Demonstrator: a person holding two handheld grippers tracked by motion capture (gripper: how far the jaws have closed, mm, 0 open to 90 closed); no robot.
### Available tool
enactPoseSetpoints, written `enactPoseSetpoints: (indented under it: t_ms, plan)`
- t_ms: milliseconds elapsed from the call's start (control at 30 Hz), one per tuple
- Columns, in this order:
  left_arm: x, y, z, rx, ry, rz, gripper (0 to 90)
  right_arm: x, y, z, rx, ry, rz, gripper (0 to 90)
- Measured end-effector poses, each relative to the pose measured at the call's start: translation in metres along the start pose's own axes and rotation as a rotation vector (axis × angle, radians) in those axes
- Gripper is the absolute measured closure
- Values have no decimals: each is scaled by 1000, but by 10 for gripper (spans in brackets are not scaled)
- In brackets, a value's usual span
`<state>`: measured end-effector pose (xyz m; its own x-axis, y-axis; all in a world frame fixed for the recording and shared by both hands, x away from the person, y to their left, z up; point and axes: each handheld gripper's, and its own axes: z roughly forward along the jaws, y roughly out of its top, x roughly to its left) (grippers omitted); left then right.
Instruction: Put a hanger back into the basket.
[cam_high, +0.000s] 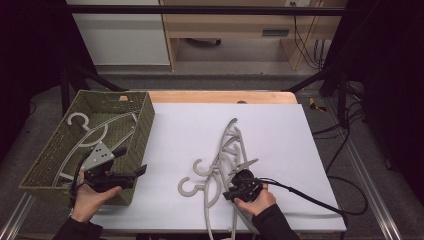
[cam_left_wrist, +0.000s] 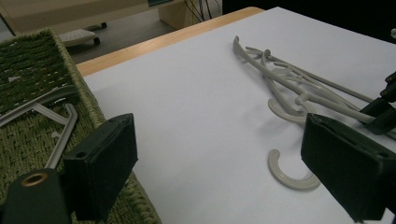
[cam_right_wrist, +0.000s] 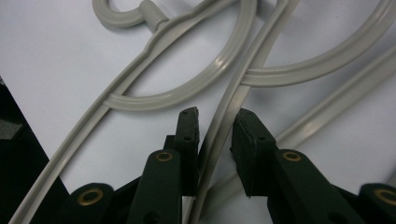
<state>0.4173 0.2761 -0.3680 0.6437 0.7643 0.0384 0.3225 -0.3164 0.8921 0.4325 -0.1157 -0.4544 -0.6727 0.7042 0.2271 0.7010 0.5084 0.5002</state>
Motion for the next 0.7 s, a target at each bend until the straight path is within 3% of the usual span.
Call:
enactPoseSetpoints:
  t_ms: [333,433,500,667,700]
  plan:
    - [-2,0,1,3,-2,2,103,-12,-2,-19,-13,19,94,784]
    - [-2,0,1,4,-3,8,103,-18,-4,-25,-23,-49,100,820]
    - [-3,0,1,1,-6,7,102,-22,-4,-31,-38,-21,102,822]
    - [-5,1,2,7,-14,21,99,-26,-4,-50,-87,-39,101,823]
    - [-6,1,2,6,-16,22,99,-29,-4,-54,-99,-37,78,824]
